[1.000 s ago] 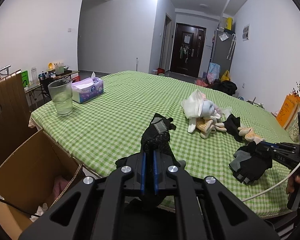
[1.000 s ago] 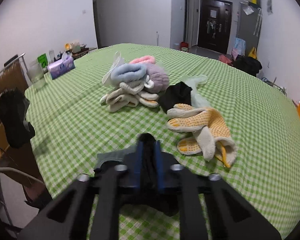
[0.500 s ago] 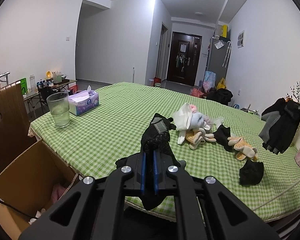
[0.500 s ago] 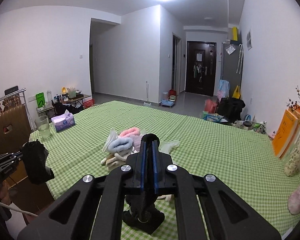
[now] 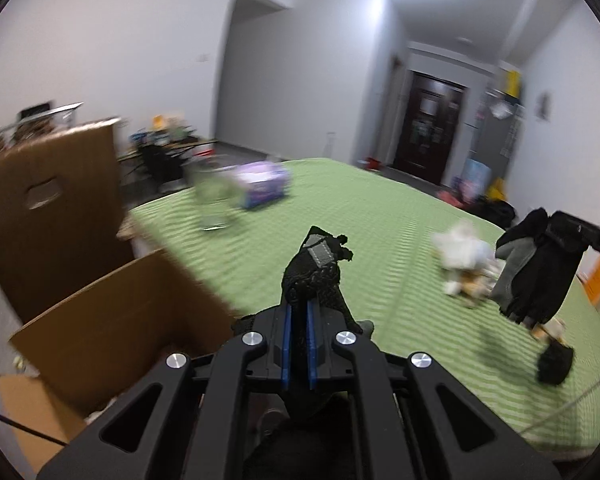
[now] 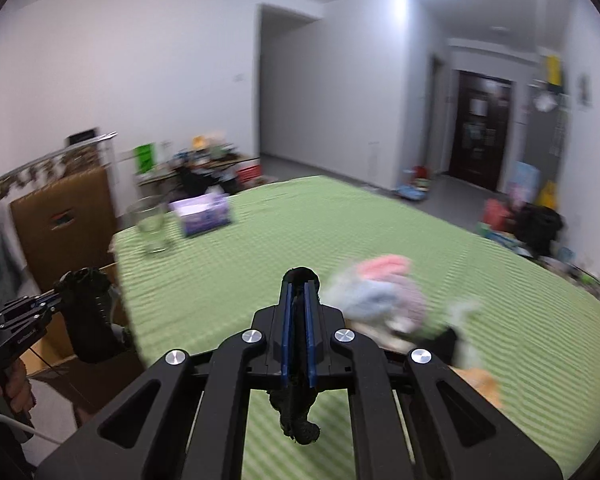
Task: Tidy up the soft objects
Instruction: 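Carry the black gloves to the cardboard box and open both grippers, then move both tools back over the table toward the remaining clothes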
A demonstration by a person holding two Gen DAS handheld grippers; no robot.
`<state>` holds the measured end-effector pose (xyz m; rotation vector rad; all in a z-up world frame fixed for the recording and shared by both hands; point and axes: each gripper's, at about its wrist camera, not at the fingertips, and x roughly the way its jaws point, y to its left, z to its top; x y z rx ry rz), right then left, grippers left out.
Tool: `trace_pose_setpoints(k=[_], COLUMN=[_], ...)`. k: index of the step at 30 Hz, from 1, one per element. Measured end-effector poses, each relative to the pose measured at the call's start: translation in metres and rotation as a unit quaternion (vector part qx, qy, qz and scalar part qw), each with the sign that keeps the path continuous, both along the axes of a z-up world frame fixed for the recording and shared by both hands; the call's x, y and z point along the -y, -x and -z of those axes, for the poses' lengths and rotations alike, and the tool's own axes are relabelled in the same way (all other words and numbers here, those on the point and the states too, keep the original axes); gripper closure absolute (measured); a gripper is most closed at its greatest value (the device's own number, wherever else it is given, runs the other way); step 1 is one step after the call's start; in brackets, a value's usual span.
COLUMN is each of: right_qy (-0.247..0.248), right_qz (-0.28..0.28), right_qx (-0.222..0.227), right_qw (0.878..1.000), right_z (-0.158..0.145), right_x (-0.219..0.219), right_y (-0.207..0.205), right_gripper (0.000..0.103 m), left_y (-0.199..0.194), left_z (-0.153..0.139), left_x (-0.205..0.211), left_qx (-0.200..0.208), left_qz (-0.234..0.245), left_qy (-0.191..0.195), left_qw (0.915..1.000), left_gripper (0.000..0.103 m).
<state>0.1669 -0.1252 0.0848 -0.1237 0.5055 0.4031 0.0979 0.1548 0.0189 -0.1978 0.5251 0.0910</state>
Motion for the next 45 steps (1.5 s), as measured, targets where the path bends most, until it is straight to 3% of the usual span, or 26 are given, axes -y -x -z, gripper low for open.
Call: trace_pose_setpoints(k=[5,8,11,14,19,24,26,27,28,29,30,32,40,45], right_qy=[0.009,0.015,0.027,0.039,0.067,0.059,0.07,0.081,0.09,0.097,0.099,0.1,0.119,0.122], right_qz=[-0.106,-0.176,-0.248,-0.289,-0.329,-0.355,-0.364,-0.36,-0.352,-0.342,-0.337,-0.337,-0.314,-0.296], right_qx=[-0.033,-0.052,-0.067,-0.077,-0.12,-0.174,-0.199,-0.201,-0.199,-0.196,-0.194,-0.192,-0.179,-0.166], right_qw=[0.994,0.983,0.966,0.954,0.934,0.917,0.907,0.908,0.91,0.914,0.916,0.917,0.925,0.933], right_z=[0.016,0.027,0.037,0.046,0.081,0.112,0.128,0.135,0.138,0.142,0.144,0.145,0.137,0.132], right_x=[-0.107,-0.174,-0.245,-0.288,-0.349,-0.377,-0.395,-0.402,-0.405,-0.407,-0.406,-0.403,-0.369,-0.338], right_y=[-0.027,-0.033,-0.03,-0.027,-0.03,-0.03,-0.03,-0.031,-0.03,-0.031,-0.031,-0.031,-0.033,-0.028], right_gripper=[0.097,0.097,0.097,0.097,0.096,0.096,0.094,0.082,0.072,0.053,0.049,0.049,0.047,0.044], left_y=[0.023,0.049,0.072,0.086,0.074,0.056,0.051,0.05,0.049,0.051,0.052,0.056,0.065,0.069], left_z=[0.023,0.037,0.049,0.059,0.084,0.116,0.127,0.129,0.131,0.129,0.128,0.125,0.112,0.095], left_x=[-0.089,-0.145,-0.189,-0.214,-0.227,-0.22,-0.221,-0.222,-0.221,-0.222,-0.223,-0.227,-0.23,-0.218], left_qx=[-0.032,-0.047,-0.067,-0.078,-0.11,-0.148,-0.177,-0.186,-0.187,-0.187,-0.185,-0.177,-0.158,-0.134], left_qz=[-0.114,-0.195,-0.27,-0.295,-0.272,-0.237,-0.236,-0.239,-0.24,-0.241,-0.243,-0.25,-0.284,-0.314], left_qy=[0.026,0.035,0.046,0.061,0.086,0.099,0.104,0.101,0.097,0.093,0.094,0.104,0.099,0.074], left_qw=[0.9926,0.979,0.9594,0.9502,0.952,0.9552,0.9498,0.9475,0.9475,0.9478,0.9475,0.9462,0.9405,0.9369], left_gripper=[0.099,0.099,0.099,0.1,0.099,0.096,0.069,0.056,0.055,0.054,0.051,0.045,0.044,0.036])
